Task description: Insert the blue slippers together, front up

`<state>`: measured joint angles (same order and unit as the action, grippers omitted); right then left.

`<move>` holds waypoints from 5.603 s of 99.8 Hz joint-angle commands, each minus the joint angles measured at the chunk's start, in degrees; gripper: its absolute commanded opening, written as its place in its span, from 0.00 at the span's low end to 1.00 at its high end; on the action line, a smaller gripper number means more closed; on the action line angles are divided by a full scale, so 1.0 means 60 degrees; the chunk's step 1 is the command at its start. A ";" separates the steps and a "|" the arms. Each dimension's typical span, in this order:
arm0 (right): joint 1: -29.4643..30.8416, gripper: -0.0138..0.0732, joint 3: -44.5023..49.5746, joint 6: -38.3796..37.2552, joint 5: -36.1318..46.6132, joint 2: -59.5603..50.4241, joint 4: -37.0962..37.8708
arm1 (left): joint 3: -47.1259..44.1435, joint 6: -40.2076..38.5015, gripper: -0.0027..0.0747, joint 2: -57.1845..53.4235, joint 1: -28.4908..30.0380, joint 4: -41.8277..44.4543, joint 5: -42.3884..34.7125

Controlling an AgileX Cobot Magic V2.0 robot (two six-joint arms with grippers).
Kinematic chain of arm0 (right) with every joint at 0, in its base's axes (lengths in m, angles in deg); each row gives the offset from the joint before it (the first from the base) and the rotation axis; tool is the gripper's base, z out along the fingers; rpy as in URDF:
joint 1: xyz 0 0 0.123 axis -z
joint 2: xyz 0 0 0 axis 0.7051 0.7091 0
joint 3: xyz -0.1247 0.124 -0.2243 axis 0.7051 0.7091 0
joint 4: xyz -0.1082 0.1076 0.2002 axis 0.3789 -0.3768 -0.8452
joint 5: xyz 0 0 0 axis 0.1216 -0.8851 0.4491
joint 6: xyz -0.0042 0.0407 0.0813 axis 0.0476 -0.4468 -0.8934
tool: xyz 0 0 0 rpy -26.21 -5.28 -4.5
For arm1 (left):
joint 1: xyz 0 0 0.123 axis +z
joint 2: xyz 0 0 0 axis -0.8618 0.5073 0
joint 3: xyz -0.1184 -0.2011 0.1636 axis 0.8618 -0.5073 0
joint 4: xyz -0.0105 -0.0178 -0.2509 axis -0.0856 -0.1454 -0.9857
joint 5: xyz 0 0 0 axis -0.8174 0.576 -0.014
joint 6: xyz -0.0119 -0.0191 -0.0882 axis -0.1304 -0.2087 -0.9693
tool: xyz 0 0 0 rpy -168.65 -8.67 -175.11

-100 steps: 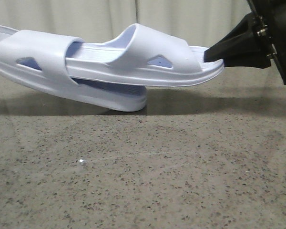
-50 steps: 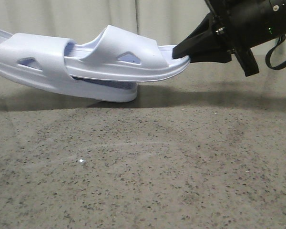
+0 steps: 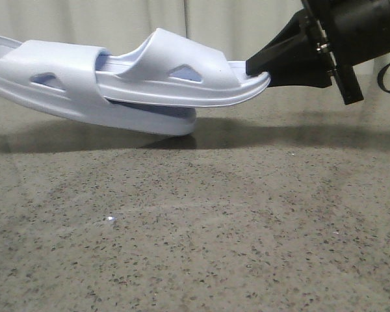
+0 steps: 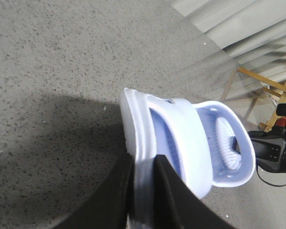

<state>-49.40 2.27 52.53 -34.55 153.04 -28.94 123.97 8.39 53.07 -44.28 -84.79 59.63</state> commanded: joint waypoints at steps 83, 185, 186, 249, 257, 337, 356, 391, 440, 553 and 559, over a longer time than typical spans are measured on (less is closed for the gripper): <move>0.3000 0.31 -0.0325 -0.0217 -0.3053 -0.1705 0.1009 | 0.0268 0.1216 0.06 -0.0261 -0.0132 -0.0514 -0.0493; 0.3000 0.06 -0.0325 -0.0217 -0.2254 -0.2656 0.1346 | 0.1969 0.2039 0.05 -0.1442 -0.0132 0.0342 -0.0307; 0.3000 0.06 -0.0325 -0.0217 -0.2228 -0.2688 0.1346 | 0.1969 0.2065 0.05 -0.1486 -0.0132 0.0364 -0.0433; -0.0509 0.06 0.4004 0.0815 0.6360 -0.7945 0.0836 | -0.2072 0.2239 0.05 -0.6611 -0.3754 0.1331 -0.8574; -0.0921 0.06 0.4852 0.0815 0.6879 -0.8692 0.0836 | -0.2734 0.2239 0.05 -0.7089 -0.3754 0.1275 -0.8670; -0.1352 0.06 0.7247 0.0819 0.7459 -1.1823 0.0473 | -0.5385 0.4469 0.05 -1.0197 -0.3754 -0.2464 -0.8561; -0.1352 0.06 0.7247 0.0819 0.7459 -1.1823 0.0473 | -0.5385 0.4469 0.05 -1.0197 -0.3754 -0.2464 -0.8561; -0.1352 0.06 0.7247 0.0819 0.7459 -1.1823 0.0473 | -0.5385 0.4469 0.05 -1.0197 -0.3754 -0.2464 -0.8561; -0.1352 0.06 0.7247 0.0819 0.7459 -1.1823 0.0473 | -0.5618 -0.5262 0.05 -1.0513 -0.3735 0.6914 -0.9955; -0.1352 0.06 0.7247 0.0819 0.7459 -1.1803 0.0473 | -0.7863 -0.9750 0.05 -1.3678 -0.3296 1.2991 -0.9205; -0.1352 0.06 0.7247 0.0819 0.7459 -1.1803 0.0473 | -0.7863 -0.9750 0.05 -1.3678 -0.3296 1.2991 -0.9205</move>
<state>-57.31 47.30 56.60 9.94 81.90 -25.26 77.30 -50.17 -27.48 -64.09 -6.77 8.24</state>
